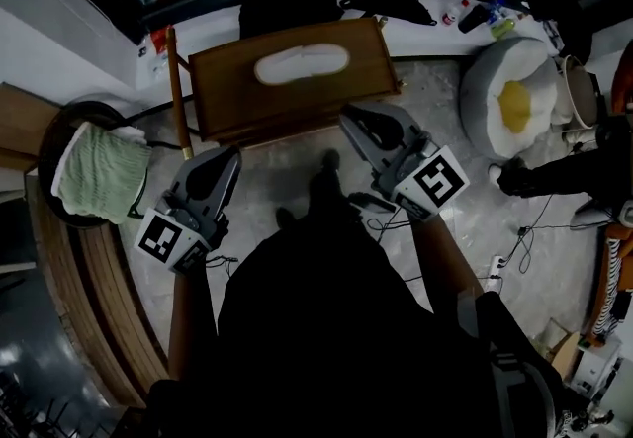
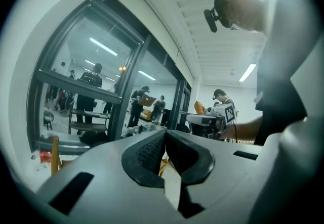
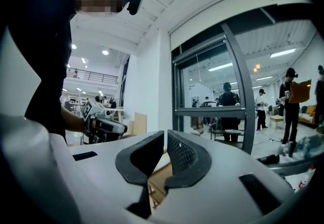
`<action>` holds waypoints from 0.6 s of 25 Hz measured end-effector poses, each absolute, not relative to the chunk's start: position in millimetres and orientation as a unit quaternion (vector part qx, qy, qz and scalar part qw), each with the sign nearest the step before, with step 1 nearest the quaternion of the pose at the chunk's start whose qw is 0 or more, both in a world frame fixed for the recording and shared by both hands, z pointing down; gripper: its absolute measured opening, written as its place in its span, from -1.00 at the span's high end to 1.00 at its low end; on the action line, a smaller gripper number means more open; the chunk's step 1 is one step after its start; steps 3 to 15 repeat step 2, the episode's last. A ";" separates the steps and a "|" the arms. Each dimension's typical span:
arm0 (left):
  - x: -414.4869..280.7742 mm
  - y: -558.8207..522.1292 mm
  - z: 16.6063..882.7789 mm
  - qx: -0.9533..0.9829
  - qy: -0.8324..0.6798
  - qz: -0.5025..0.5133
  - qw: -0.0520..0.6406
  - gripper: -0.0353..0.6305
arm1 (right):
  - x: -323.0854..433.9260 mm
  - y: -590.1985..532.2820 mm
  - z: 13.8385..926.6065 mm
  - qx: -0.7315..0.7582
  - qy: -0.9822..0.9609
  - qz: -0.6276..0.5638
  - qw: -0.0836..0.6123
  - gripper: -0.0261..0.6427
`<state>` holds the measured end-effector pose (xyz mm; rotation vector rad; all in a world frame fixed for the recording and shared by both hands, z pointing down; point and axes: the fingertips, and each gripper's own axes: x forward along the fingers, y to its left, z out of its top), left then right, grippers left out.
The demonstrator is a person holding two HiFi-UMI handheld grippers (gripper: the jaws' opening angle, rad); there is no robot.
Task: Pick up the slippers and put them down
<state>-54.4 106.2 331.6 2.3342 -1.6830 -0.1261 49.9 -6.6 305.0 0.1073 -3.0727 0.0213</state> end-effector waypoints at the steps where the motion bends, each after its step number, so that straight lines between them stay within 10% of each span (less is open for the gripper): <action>1: -53.9 123.9 335.9 0.799 -0.582 -0.043 0.143 0.86 | 46.8 10.1 311.6 0.028 -0.999 0.023 0.035 0.82; 15: -53.4 141.5 339.9 0.795 -0.585 -0.042 0.156 0.86 | 43.7 26.8 318.0 0.020 -0.998 0.040 0.037 0.82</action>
